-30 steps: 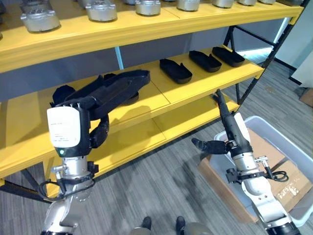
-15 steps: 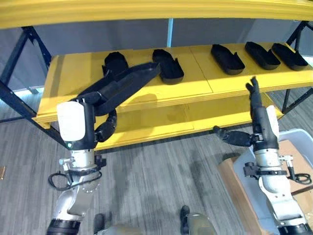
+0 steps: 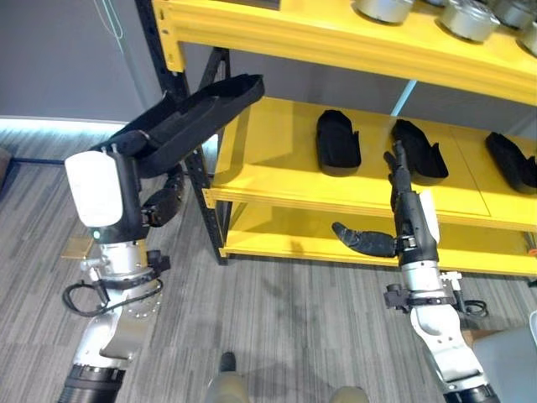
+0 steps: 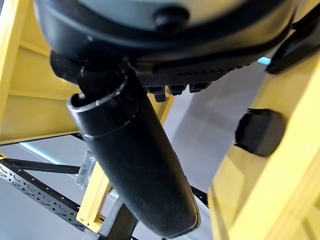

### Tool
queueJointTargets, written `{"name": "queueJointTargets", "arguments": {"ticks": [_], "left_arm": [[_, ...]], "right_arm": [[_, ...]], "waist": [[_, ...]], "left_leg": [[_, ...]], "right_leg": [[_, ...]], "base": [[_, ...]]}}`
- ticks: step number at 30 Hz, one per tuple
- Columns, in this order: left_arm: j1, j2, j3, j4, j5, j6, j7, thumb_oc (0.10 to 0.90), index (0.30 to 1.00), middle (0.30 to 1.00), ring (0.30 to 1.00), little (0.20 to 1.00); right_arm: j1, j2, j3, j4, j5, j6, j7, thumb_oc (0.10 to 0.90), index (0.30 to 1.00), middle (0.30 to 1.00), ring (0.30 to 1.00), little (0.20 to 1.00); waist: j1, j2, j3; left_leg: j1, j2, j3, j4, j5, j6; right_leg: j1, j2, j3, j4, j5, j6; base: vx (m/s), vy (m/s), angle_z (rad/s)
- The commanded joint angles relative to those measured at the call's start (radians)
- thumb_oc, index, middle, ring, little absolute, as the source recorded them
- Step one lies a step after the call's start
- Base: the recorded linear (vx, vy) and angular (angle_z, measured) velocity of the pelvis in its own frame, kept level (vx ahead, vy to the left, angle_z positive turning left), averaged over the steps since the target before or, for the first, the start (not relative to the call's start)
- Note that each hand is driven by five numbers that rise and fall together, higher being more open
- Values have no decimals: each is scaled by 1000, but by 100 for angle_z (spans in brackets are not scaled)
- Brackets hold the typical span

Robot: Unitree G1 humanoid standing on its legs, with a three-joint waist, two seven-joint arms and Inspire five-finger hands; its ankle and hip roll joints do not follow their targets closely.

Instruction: Move parts from the plastic box to the shelf.

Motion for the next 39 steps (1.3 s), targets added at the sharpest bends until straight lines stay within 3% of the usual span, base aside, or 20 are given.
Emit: {"name": "queueJointTargets", "arguments": {"ticks": [1,4,5,6,8,9,12,14,20,25,31,33,34,35,37,38,39], "left_arm": [[-101,-20,22,-145,-10,-62,83,400,300,300,300,300],[-100,-23,21,-150,-15,-63,75,400,300,300,300,300],[-103,-30,12,-144,-20,-62,71,400,300,300,300,300],[-104,-30,12,-143,-21,-62,71,400,300,300,300,300],[-101,-35,13,-143,-23,-64,68,400,300,300,300,300],[-102,-41,4,-136,-29,-64,67,400,300,300,300,300],[-85,-55,-11,-129,-10,-70,47,400,300,300,300,300],[-43,-76,-15,-138,-21,-87,18,400,300,300,300,300],[-14,-96,-23,-148,-48,-103,-20,400,300,300,300,300],[-23,-113,-41,-145,-59,-103,-31,400,300,300,300,300],[-41,-116,-57,-126,-56,-101,-31,400,300,300,300,300],[-49,-117,-60,-124,-69,-104,-31,400,300,300,300,300],[-60,-115,-67,-127,-68,-104,-28,400,300,300,300,300],[-73,-111,-71,-128,-67,-104,-23,400,300,300,300,300],[-81,-112,-72,-127,-70,-98,-24,400,300,300,300,300],[-116,-122,-92,-114,-80,-94,-28,400,300,300,300,300],[-121,-122,-94,-110,-80,-95,-27,400,300,300,300,300]], "right_arm": [[-86,-65,-22,-70,-25,-63,-45,900,1000,1000,1000,1000],[-76,-65,-17,-75,-32,-60,-39,900,1000,1000,1000,1000],[-78,-71,-14,-73,-30,-66,-36,900,1000,1000,1000,1000],[-79,-71,-13,-72,-30,-67,-36,900,1000,1000,1000,1000],[-93,-76,-10,-66,-26,-70,-38,900,1000,1000,1000,1000],[-113,-74,3,-54,-33,-72,-47,900,1000,1000,1000,1000],[-90,-80,2,-64,-18,-77,-25,900,1000,1000,1000,1000],[-79,-93,-1,-70,18,-86,-11,900,1000,1000,1000,1000],[-43,-109,-16,-80,44,-104,-5,900,1000,1000,1000,1000],[-33,-128,-24,-89,41,-113,-13,900,1000,1000,1000,1000],[-37,-142,-29,-92,45,-122,-18,900,1000,1000,1000,1000],[-52,-150,-20,-91,45,-125,-17,900,1000,1000,1000,1000],[-62,-154,-10,-90,45,-126,-16,900,1000,1000,1000,1000],[-68,-155,-11,-85,45,-129,-16,900,1000,1000,1000,1000],[-65,-159,-23,-89,41,-127,-23,900,1000,1000,1000,1000],[-75,-164,-23,-86,32,-124,-41,900,1000,1000,1000,1000],[-77,-164,-24,-84,31,-124,-43,900,1000,1000,1000,1000]], "waist": [[-51,53,-67],[-61,69,-57],[-79,75,-48],[-77,78,-49],[-80,77,-42],[-92,70,-37],[-93,51,-59],[-95,66,-82],[-118,102,-86],[-140,145,-66],[-154,152,-41],[-138,139,-16],[-120,131,-3],[-116,121,5],[-128,114,3],[-127,115,16],[-125,115,17]], "left_leg": [[104,6,-8,-83,-88,29],[137,13,-12,-131,-77,34],[163,17,-9,-170,-71,25],[167,20,-6,-177,-70,23],[198,29,7,-199,-75,5],[219,51,10,-201,-86,-21],[224,72,12,-186,-90,-37],[225,122,14,-171,-82,-67],[219,194,16,-175,-40,-108],[206,236,15,-197,10,-135],[143,249,0,-108,11,-135],[77,222,-62,19,36,-134],[50,187,-111,67,49,-137],[25,163,-150,79,35,-135],[-15,216,-125,-31,42,-125],[-48,251,-102,-107,99,-126],[-47,250,-100,-111,102,-126]], "right_leg": [[-26,72,-38,97,-62,-32],[-83,122,3,154,-86,-38],[-141,182,17,102,-143,-48],[-141,186,17,101,-144,-49],[-149,182,-23,-45,-147,-40],[-156,201,-34,-155,-136,-17],[-98,232,-10,-182,-180,-28],[-55,277,-41,-201,-202,-43],[-21,330,-70,-214,-246,-68],[-35,363,-70,-194,-282,-96],[-74,371,-58,-131,-318,-125],[-68,379,-46,-124,-330,-146],[-64,381,-37,-127,-329,-151],[-62,374,-40,-129,-333,-149],[-55,355,-50,-132,-345,-132],[-62,333,-47,-116,-342,-117],[-66,332,-46,-113,-343,-116]], "base": [[134,279,-11],[99,87,1],[104,-2,9],[149,-29,-43],[170,-168,-34],[197,-253,-6],[165,-227,20],[223,-318,75],[94,-188,-6],[32,-154,-2],[-15,-82,5],[-15,-121,11],[-18,-79,10],[0,0,0],[68,121,13],[60,152,58],[64,159,61]]}}
